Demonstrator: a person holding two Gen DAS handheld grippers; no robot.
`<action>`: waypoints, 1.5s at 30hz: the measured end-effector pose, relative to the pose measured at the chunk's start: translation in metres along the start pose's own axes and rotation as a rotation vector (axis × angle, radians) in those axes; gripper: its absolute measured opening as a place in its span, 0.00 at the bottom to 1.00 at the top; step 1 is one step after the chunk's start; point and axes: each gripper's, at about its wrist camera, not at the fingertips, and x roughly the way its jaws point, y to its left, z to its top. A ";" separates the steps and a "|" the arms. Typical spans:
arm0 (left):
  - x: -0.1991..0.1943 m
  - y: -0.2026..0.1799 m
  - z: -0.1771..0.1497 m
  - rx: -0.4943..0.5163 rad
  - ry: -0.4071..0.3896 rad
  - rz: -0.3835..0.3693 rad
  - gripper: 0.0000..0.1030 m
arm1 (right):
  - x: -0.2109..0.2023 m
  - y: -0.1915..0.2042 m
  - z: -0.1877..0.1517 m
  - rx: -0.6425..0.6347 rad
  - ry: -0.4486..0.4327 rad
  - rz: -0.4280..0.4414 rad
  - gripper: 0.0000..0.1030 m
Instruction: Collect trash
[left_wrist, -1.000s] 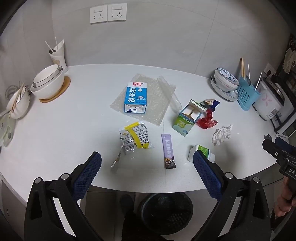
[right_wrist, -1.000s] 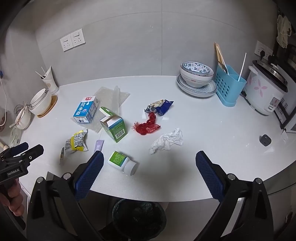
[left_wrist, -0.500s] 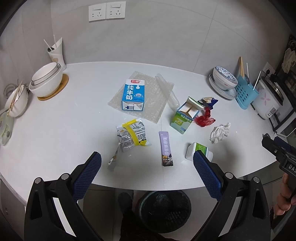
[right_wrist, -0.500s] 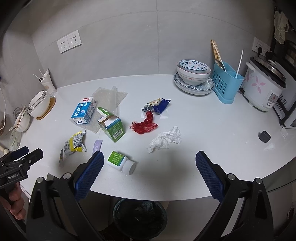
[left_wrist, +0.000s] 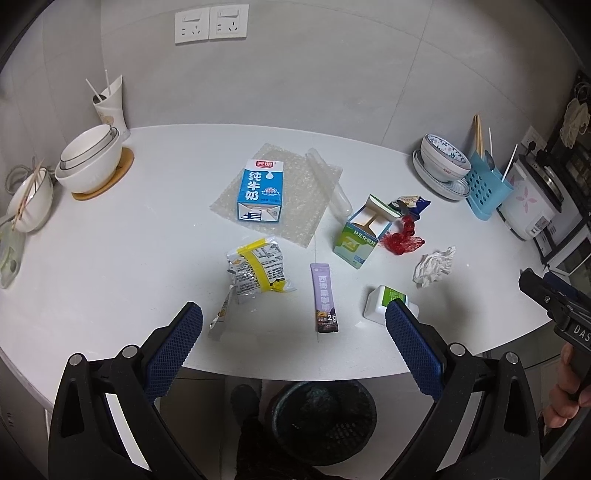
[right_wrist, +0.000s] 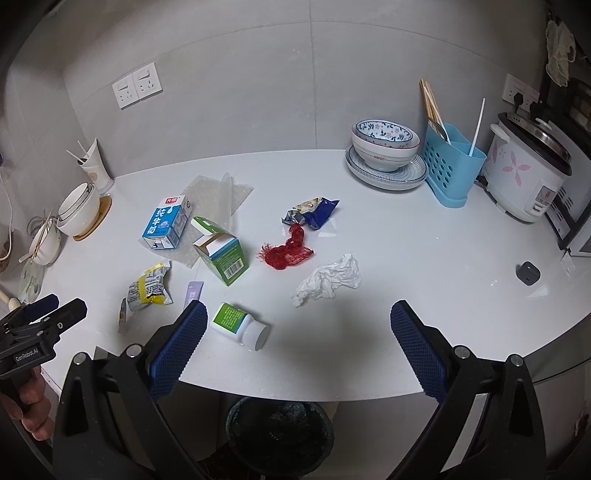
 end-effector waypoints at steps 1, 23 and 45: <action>0.000 0.000 0.000 -0.001 0.001 0.000 0.94 | 0.000 -0.001 0.000 0.002 0.000 0.000 0.93; 0.001 -0.001 -0.004 -0.002 0.007 0.007 0.94 | 0.000 0.002 -0.003 -0.006 0.009 0.004 0.93; 0.007 0.003 -0.001 -0.011 0.030 -0.006 0.94 | 0.011 0.006 -0.003 -0.003 0.029 -0.001 0.93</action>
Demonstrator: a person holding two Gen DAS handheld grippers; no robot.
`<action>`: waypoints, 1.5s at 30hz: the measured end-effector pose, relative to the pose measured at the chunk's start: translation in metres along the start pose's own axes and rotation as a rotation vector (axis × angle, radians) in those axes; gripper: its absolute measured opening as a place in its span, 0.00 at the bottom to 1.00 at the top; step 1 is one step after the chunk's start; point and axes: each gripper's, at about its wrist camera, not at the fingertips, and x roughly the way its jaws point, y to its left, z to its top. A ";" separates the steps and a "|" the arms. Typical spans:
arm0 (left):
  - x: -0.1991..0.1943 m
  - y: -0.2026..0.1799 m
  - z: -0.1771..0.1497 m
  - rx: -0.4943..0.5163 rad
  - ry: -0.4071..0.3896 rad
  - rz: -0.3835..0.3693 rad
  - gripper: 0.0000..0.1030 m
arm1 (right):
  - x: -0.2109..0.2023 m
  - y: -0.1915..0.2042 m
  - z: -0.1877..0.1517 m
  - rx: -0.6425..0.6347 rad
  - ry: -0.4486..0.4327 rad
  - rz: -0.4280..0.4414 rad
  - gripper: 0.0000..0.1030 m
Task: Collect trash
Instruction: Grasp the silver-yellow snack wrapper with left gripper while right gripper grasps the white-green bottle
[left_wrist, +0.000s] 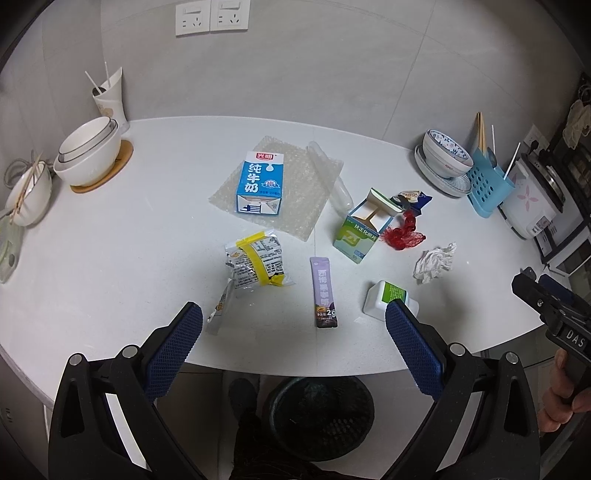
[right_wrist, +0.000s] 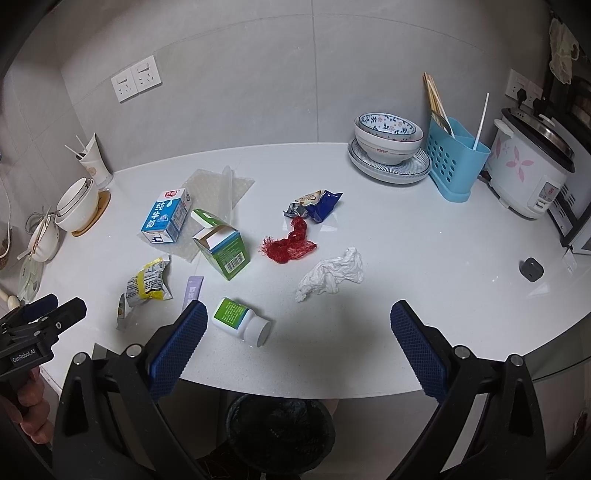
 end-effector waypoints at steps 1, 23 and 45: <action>0.002 0.001 0.001 0.000 0.004 0.000 0.94 | 0.002 0.001 0.001 0.002 0.005 0.001 0.93; 0.117 0.047 0.025 -0.018 0.194 0.041 0.94 | 0.105 0.036 -0.006 -0.013 0.213 -0.029 0.91; 0.192 0.050 0.039 0.055 0.340 0.031 0.77 | 0.156 0.065 -0.004 -0.120 0.311 0.003 0.75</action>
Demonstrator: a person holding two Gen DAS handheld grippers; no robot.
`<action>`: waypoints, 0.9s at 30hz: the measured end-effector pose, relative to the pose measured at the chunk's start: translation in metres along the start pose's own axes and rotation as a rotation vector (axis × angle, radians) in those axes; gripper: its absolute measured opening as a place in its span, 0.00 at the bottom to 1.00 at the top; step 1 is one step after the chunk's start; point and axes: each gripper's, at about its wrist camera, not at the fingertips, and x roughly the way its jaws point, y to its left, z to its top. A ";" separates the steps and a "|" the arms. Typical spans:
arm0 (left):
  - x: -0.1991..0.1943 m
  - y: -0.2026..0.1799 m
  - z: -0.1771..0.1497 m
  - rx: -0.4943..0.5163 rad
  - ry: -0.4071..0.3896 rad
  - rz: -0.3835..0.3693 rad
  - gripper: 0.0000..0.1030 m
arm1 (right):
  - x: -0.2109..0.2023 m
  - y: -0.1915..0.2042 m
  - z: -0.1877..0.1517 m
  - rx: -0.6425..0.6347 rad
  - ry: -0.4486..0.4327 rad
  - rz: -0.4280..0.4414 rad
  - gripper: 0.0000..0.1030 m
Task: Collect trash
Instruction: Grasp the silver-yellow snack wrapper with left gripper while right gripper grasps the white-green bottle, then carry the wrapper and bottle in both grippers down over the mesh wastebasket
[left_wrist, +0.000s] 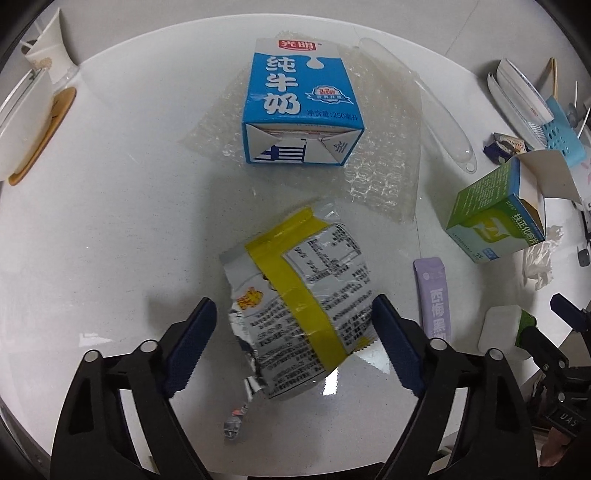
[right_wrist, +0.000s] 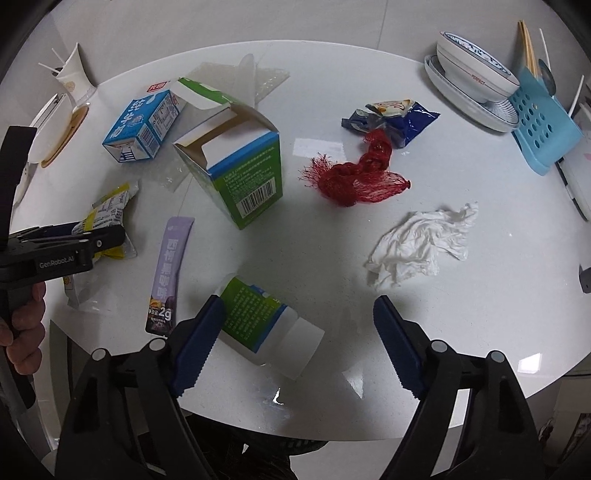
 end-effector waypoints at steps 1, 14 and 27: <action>0.001 -0.001 0.000 0.001 0.003 -0.001 0.74 | 0.000 0.001 0.000 -0.008 0.000 0.003 0.72; -0.004 0.001 0.004 0.001 -0.003 -0.016 0.27 | 0.003 0.023 -0.008 -0.082 0.030 0.060 0.65; -0.018 0.009 -0.001 -0.003 -0.032 -0.028 0.19 | 0.001 0.019 -0.012 -0.037 0.021 0.070 0.43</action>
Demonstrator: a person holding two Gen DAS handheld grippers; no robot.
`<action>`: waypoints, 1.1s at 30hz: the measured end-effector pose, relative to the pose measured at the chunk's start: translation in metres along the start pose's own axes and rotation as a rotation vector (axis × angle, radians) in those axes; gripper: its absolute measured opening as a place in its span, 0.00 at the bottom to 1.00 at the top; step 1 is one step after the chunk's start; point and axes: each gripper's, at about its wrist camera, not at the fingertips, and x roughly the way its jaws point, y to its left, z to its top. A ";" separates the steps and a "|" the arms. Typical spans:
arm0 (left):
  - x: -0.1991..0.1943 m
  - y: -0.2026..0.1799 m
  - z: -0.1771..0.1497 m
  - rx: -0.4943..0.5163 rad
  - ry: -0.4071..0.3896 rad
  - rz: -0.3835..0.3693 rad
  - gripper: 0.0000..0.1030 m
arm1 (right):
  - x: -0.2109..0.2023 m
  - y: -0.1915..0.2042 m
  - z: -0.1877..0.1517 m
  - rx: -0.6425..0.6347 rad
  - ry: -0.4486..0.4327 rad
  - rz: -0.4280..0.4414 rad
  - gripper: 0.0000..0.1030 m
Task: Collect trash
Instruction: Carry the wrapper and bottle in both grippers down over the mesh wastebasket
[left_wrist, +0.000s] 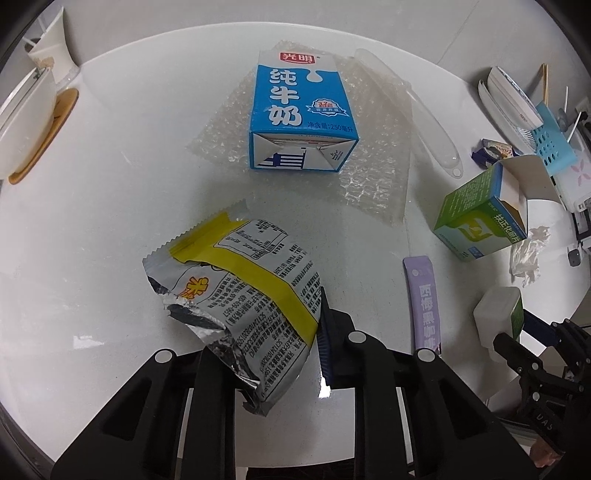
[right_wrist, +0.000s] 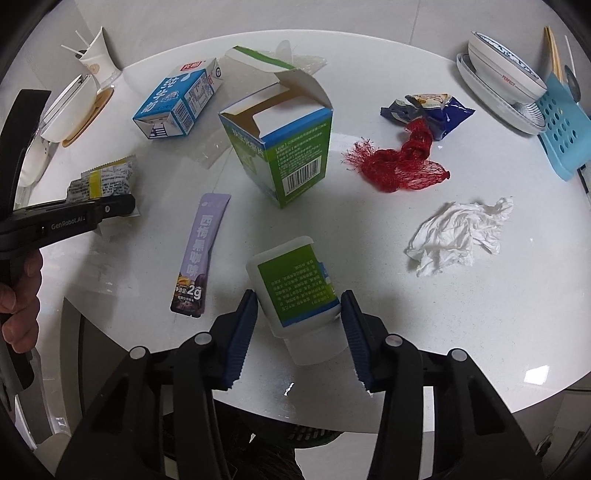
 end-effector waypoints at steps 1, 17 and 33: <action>-0.002 -0.001 -0.002 0.001 -0.004 0.000 0.19 | -0.001 -0.001 0.000 0.004 -0.004 -0.001 0.43; -0.026 -0.013 -0.016 0.014 -0.049 -0.005 0.19 | -0.031 -0.028 -0.004 0.079 -0.086 -0.027 0.43; -0.056 -0.035 -0.045 0.023 -0.097 -0.009 0.19 | -0.061 -0.043 -0.031 0.111 -0.147 -0.030 0.43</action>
